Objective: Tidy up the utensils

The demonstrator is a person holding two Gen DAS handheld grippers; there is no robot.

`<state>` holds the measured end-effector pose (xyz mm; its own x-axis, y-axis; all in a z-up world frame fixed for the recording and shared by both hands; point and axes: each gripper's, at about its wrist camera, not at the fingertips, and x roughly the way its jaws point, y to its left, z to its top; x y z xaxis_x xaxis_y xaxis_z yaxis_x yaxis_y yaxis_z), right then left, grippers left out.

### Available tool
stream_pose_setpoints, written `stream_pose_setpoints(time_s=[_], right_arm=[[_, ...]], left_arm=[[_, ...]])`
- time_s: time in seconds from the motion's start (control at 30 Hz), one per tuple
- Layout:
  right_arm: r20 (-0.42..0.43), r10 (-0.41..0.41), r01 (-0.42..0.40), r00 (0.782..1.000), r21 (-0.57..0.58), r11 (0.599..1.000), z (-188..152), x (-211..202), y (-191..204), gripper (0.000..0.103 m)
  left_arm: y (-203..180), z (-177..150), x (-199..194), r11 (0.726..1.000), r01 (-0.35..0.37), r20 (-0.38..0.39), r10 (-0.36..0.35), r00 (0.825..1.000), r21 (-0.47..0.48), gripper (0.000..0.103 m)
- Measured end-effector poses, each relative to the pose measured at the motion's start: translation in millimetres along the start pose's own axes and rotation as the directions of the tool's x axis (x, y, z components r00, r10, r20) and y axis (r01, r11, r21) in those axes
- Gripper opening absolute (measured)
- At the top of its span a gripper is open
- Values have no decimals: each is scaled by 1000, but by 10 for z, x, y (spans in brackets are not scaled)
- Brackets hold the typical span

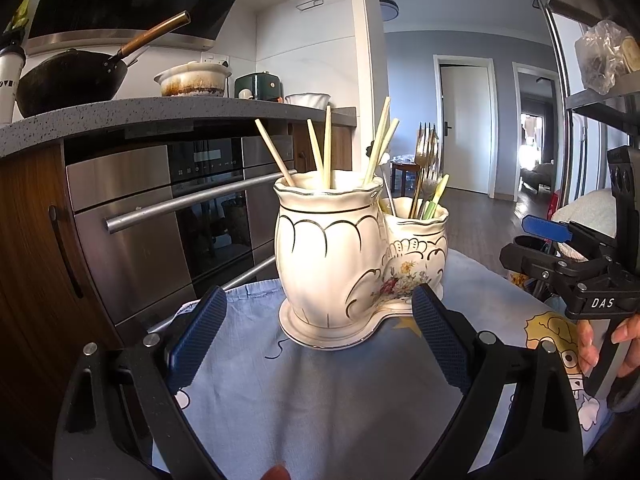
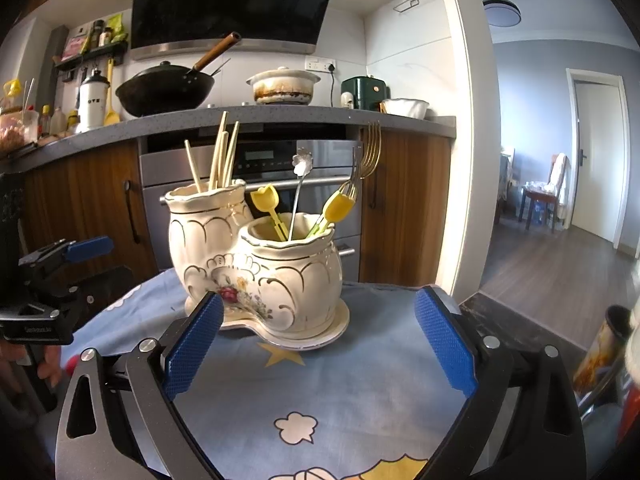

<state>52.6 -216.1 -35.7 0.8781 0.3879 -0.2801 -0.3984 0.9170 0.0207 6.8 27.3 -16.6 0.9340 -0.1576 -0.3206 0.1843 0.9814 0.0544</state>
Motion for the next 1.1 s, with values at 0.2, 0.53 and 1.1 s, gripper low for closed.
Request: stream_pose_setpoints(time_s=[0.2,0.53,1.1], right_arm=[[6,-1,1,1000,2,1000,11,-15,-6,96],[8,-1,1,1000,3,1000,15,-31,-15,96],[9,-1,1,1000,3,1000,14,-29,-15,96]], left_arm=[[-2,3,3,1000,0,-1,0,1000,0,92],[9,3,9,1000,-1,-6,1,1000,-8,92],[10,2,11,1000,0,-7,0,1000,-10,92]])
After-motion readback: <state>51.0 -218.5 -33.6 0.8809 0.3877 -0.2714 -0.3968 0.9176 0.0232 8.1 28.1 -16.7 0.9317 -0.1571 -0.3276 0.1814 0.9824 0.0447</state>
